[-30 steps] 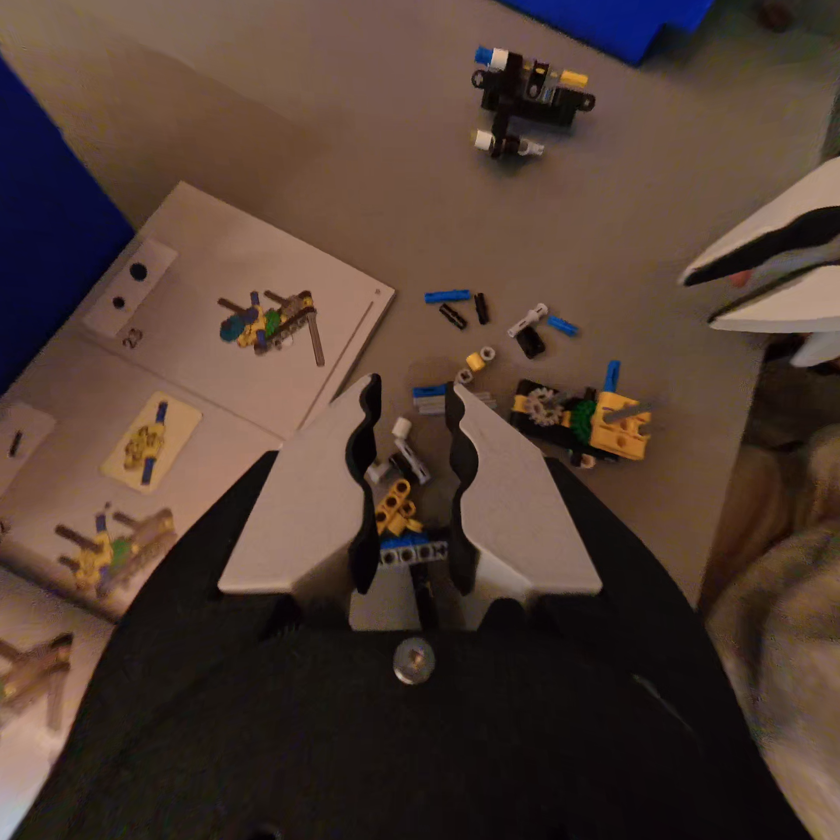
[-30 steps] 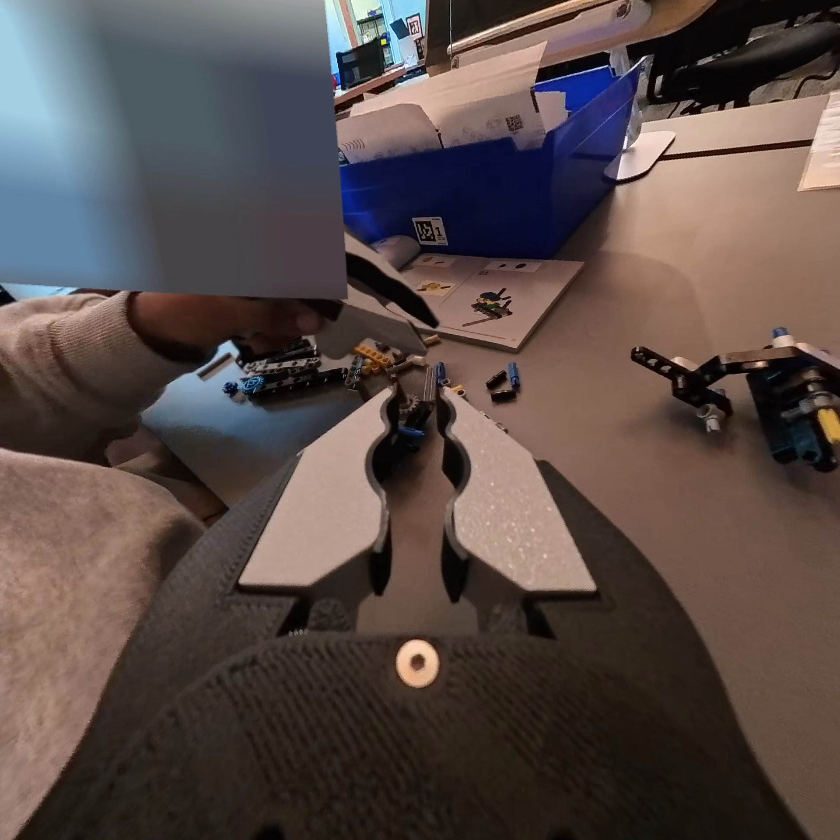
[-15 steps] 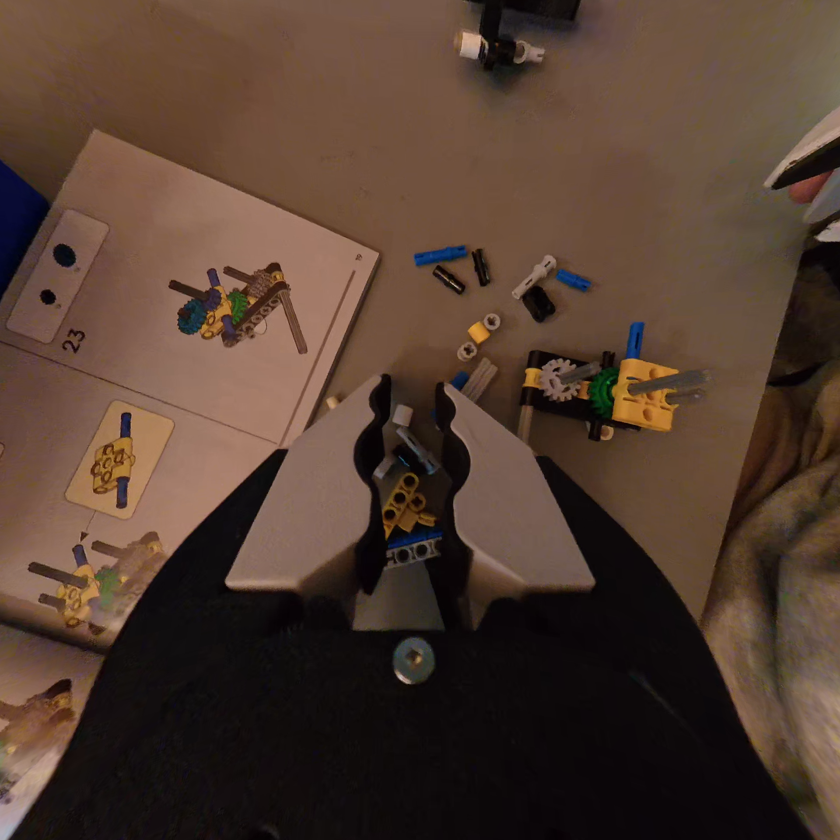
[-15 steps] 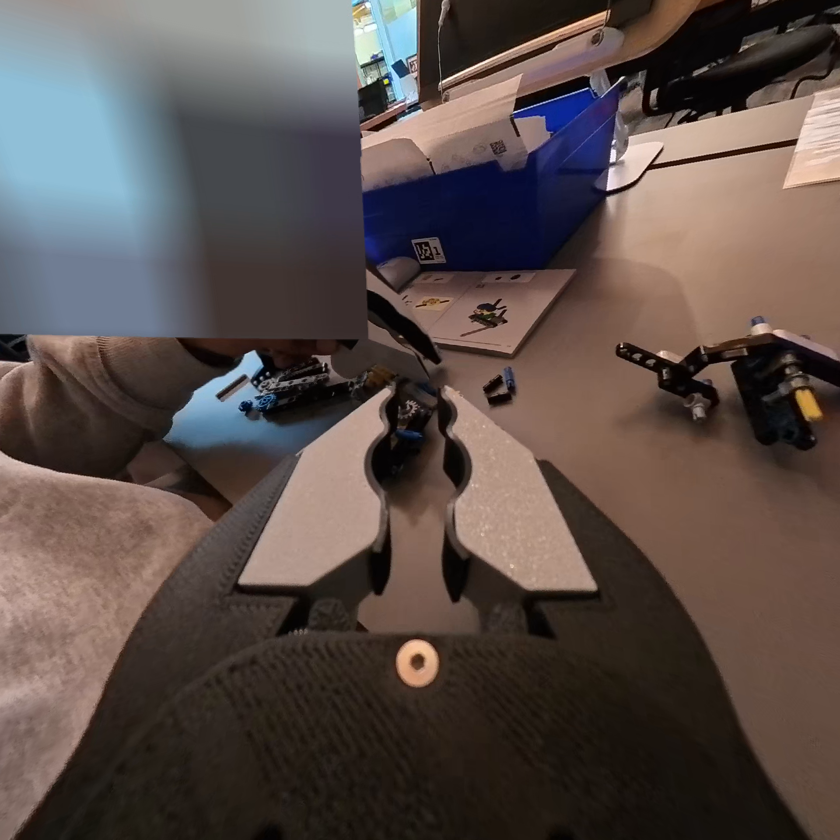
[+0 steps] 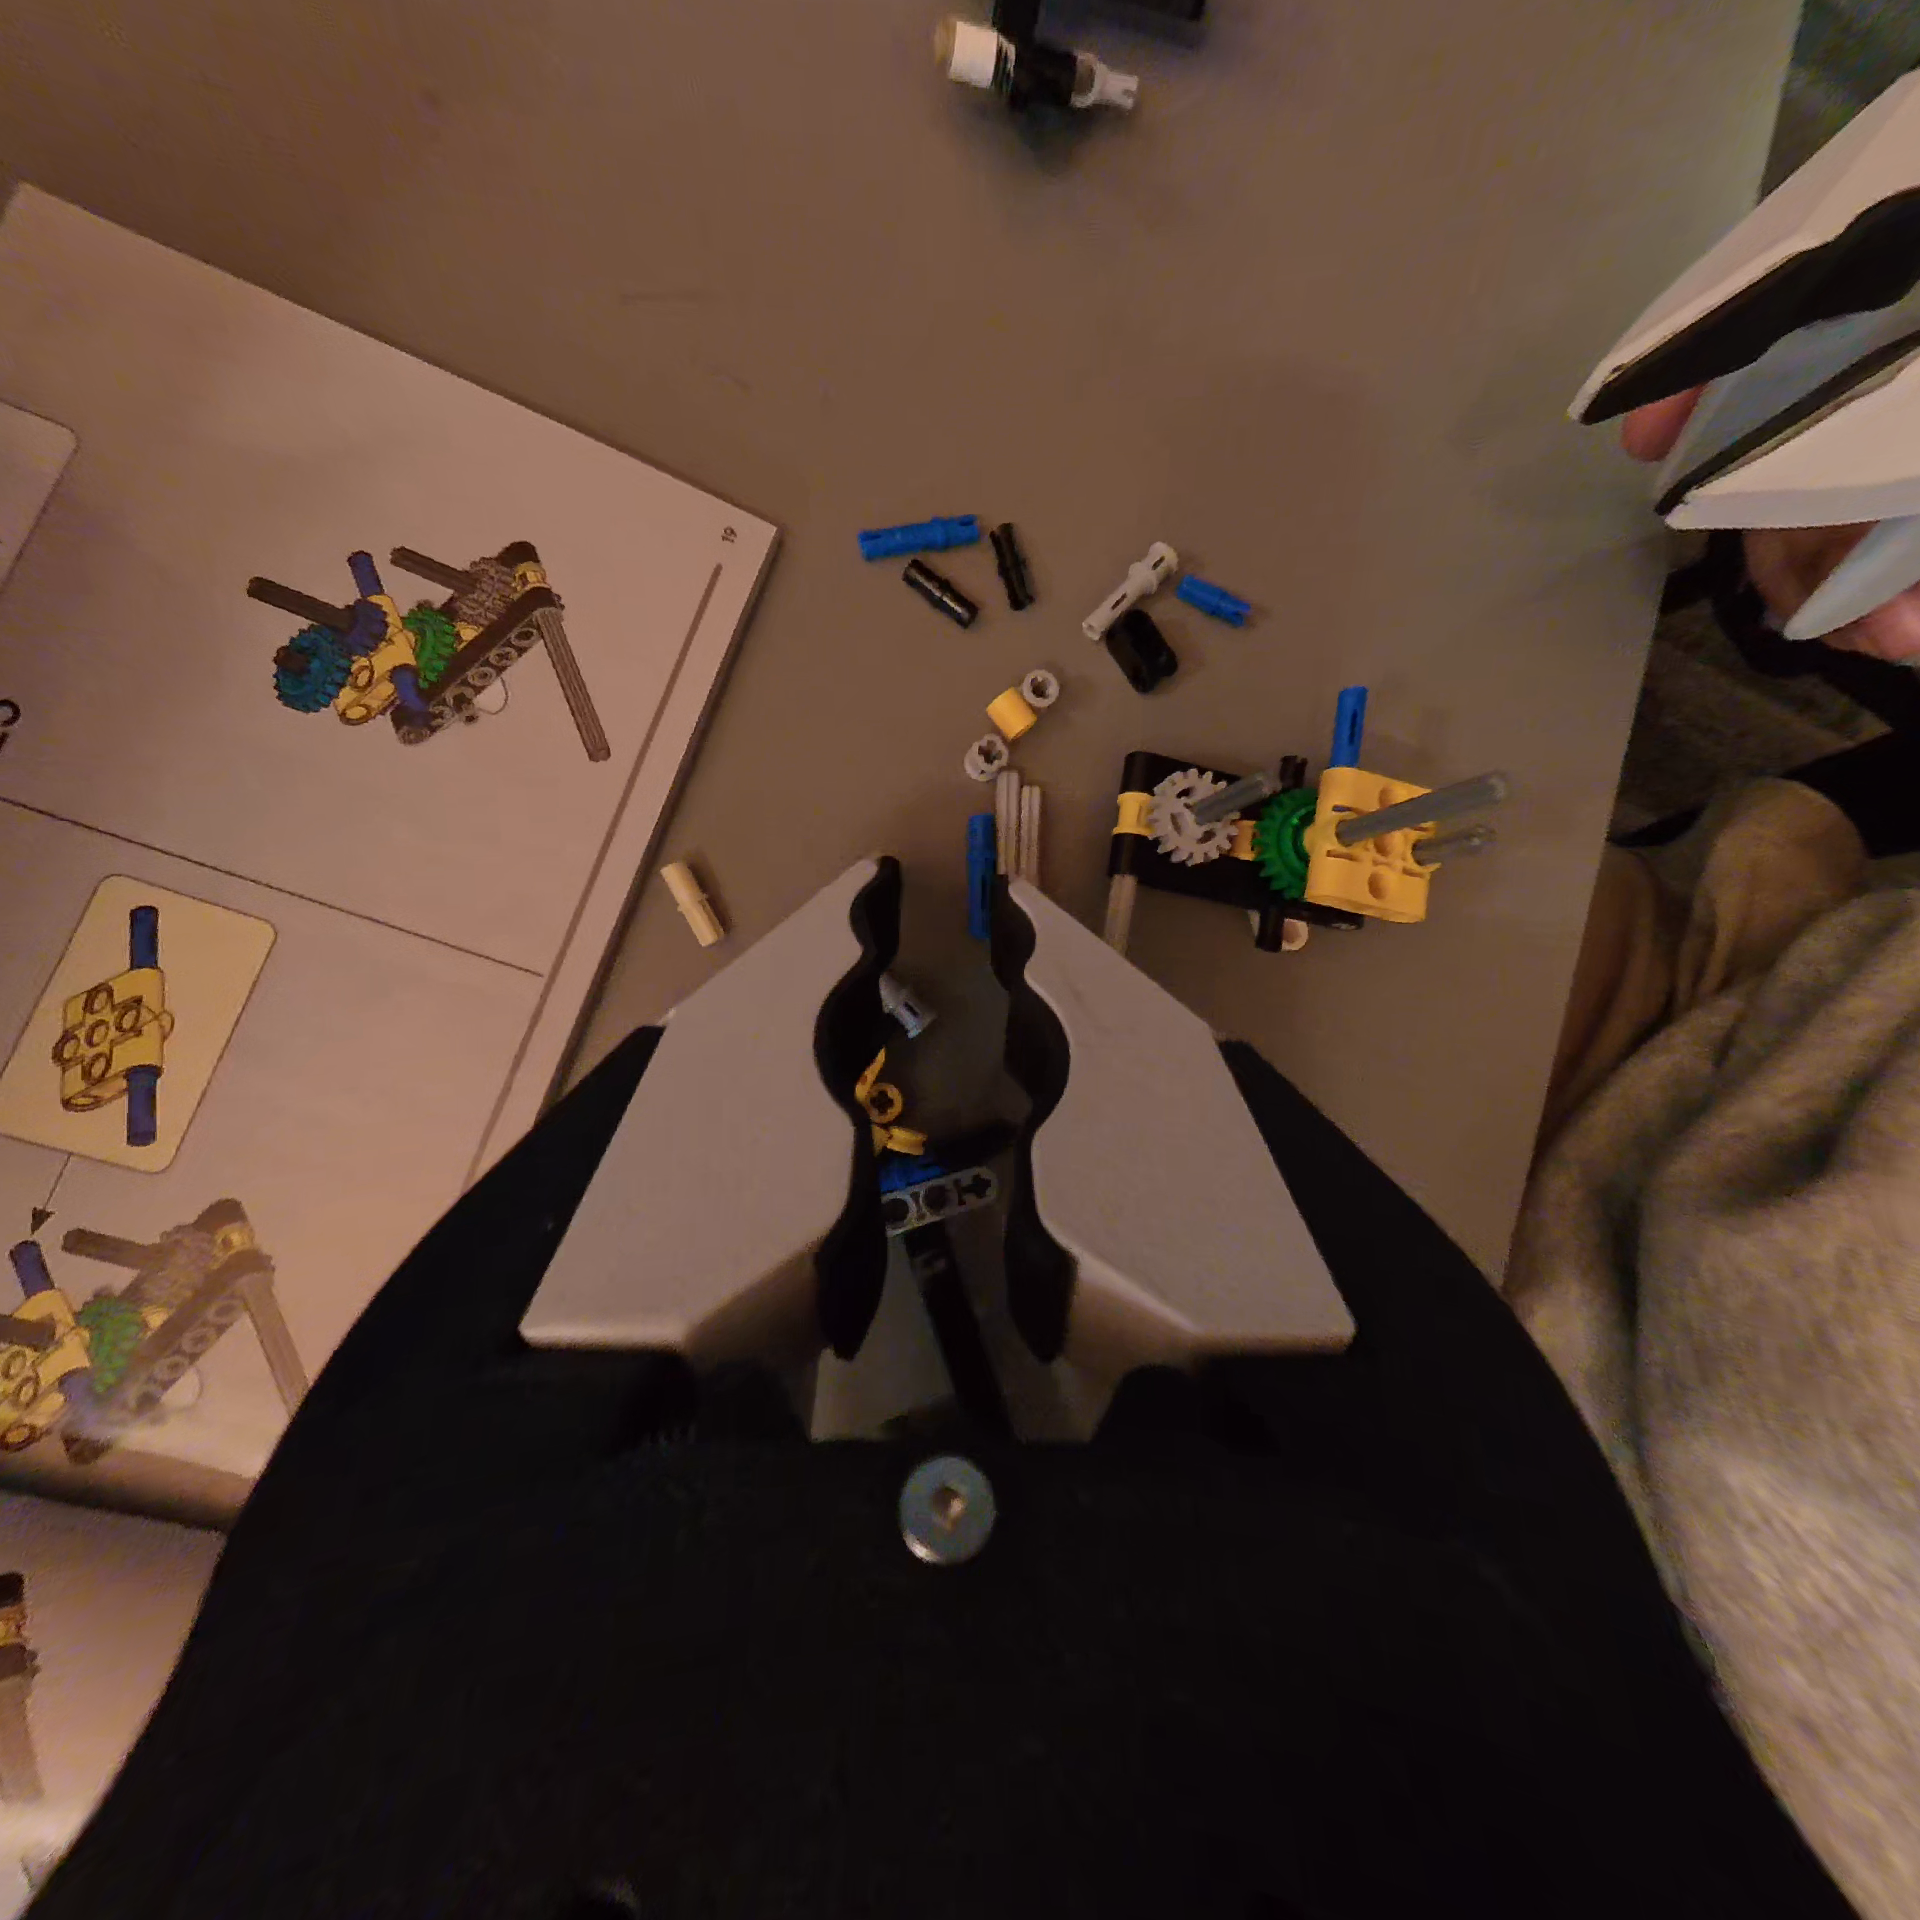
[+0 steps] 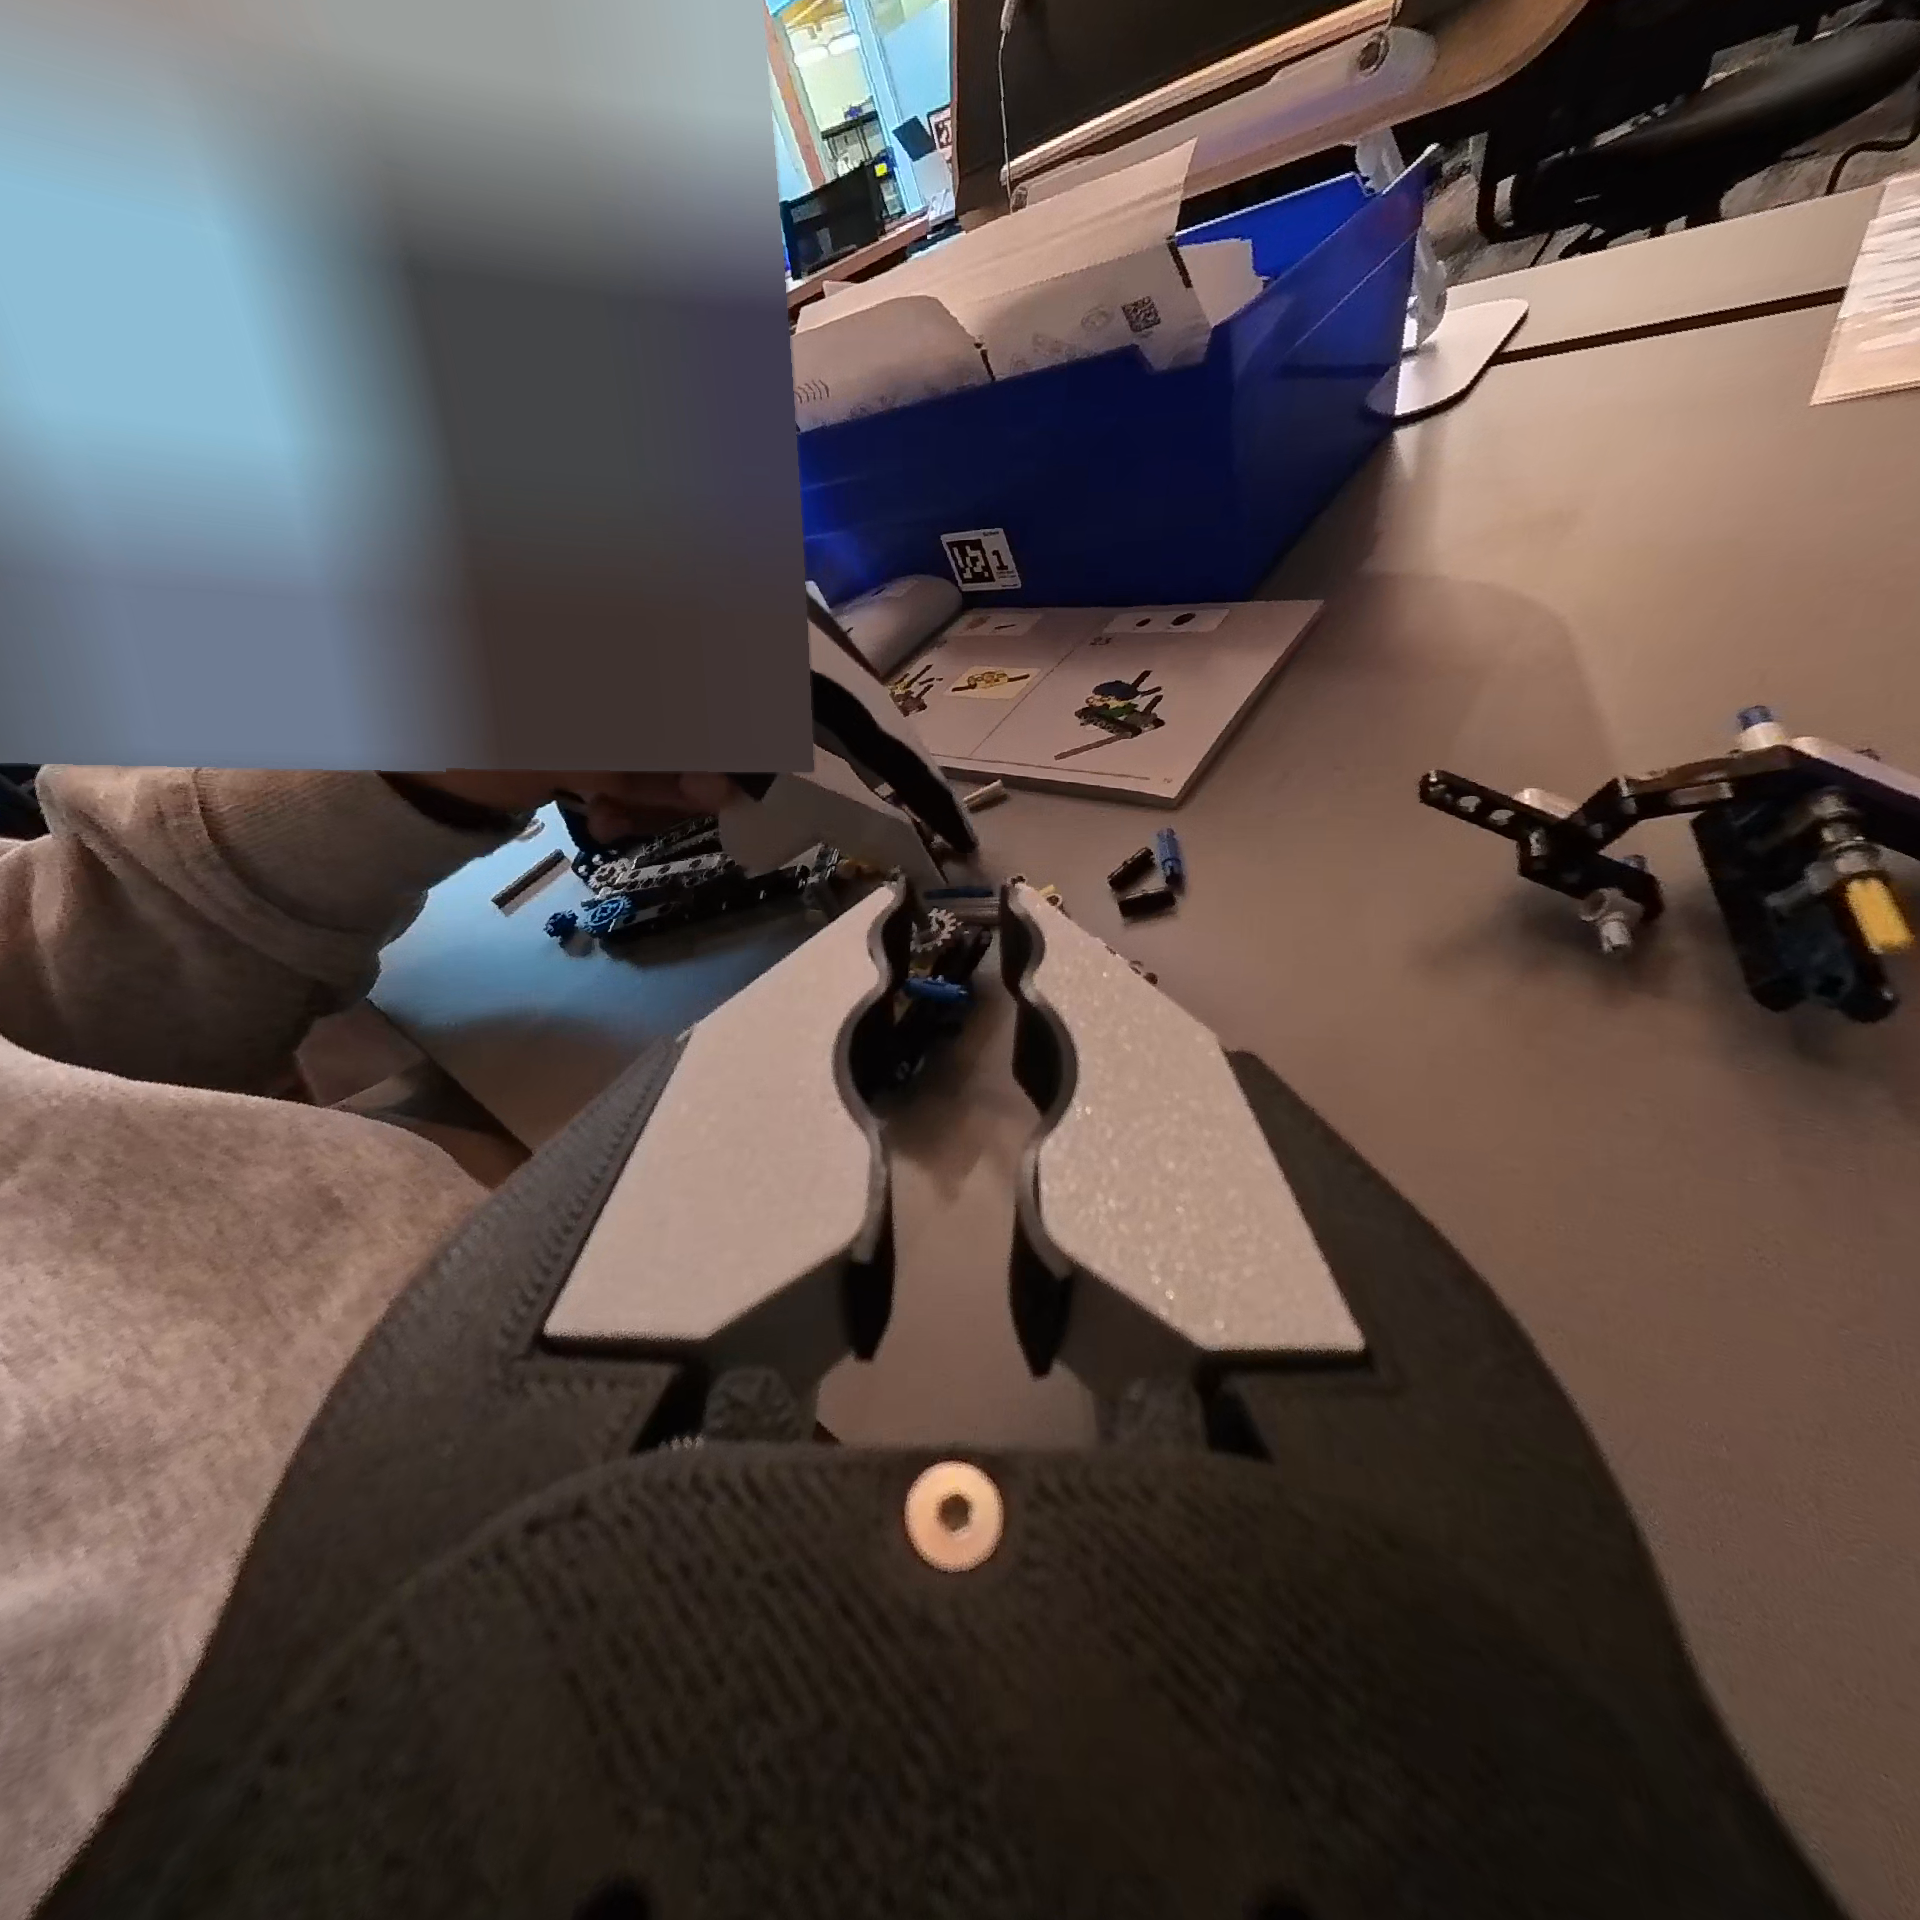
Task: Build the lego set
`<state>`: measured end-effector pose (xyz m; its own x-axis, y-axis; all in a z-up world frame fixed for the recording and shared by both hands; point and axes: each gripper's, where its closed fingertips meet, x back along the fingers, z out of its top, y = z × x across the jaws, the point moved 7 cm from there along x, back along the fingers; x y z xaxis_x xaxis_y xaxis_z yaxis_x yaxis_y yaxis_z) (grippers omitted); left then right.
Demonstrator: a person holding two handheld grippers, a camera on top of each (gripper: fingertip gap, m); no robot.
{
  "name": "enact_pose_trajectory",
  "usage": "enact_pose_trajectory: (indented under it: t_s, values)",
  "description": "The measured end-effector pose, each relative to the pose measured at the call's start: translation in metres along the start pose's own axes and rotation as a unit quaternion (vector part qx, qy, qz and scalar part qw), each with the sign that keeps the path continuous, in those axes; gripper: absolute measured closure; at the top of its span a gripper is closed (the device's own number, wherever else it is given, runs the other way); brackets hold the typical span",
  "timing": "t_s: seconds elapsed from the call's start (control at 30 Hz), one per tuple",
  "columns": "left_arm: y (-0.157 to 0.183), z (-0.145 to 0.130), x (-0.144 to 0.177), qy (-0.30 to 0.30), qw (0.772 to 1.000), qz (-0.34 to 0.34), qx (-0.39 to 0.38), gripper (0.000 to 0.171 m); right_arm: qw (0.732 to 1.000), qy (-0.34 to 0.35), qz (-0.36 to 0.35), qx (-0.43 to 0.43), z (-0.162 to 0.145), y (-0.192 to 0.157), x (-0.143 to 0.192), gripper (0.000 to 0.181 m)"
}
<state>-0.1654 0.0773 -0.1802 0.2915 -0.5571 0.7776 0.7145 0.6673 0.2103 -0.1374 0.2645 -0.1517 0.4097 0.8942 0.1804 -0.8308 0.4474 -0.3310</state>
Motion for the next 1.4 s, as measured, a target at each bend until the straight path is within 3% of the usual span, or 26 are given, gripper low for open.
enact_pose_trajectory:
  t_s: [0.17, 0.23, 0.33, 0.43, 0.6, 0.77, 1.0, 1.2, 1.4]
  values:
    - [0.002, 0.001, 0.002, 0.01, 1.0, 0.003, 0.002, 0.156, 0.999, -0.004, 0.026, 0.025, 0.001, -0.01, -0.001, 0.165]
    - [0.003, 0.004, 0.005, 0.029, 1.0, -0.002, 0.003, 0.156, 0.996, -0.015, 0.062, 0.059, -0.001, -0.024, -0.004, 0.175]
    - [0.012, 0.011, 0.01, 0.071, 0.997, -0.038, 0.002, 0.156, 0.984, -0.042, 0.129, 0.118, -0.009, -0.05, -0.011, 0.181]
    - [0.022, 0.015, 0.006, 0.088, 0.993, -0.076, 0.012, 0.159, 0.975, -0.092, 0.142, 0.146, -0.024, -0.063, -0.024, 0.181]
    - [0.024, 0.016, -0.006, 0.089, 0.994, -0.061, 0.032, 0.166, 0.968, -0.165, 0.059, 0.178, -0.041, -0.053, -0.037, 0.18]
    - [0.024, 0.012, -0.01, 0.074, 0.995, -0.047, 0.04, 0.169, 0.967, -0.194, 0.014, 0.164, -0.042, -0.035, -0.033, 0.181]
    - [0.032, 0.002, 0.0, 0.048, 0.996, -0.056, 0.055, 0.168, 0.982, -0.151, -0.046, 0.106, -0.028, -0.01, -0.022, 0.181]
    - [0.045, -0.008, 0.004, 0.024, 0.995, -0.072, 0.065, 0.166, 0.981, -0.146, -0.067, 0.107, -0.027, -0.007, -0.021, 0.181]
    - [0.048, -0.011, 0.011, 0.048, 0.99, -0.098, 0.088, 0.163, 0.991, -0.092, -0.06, 0.078, -0.013, -0.004, -0.011, 0.178]
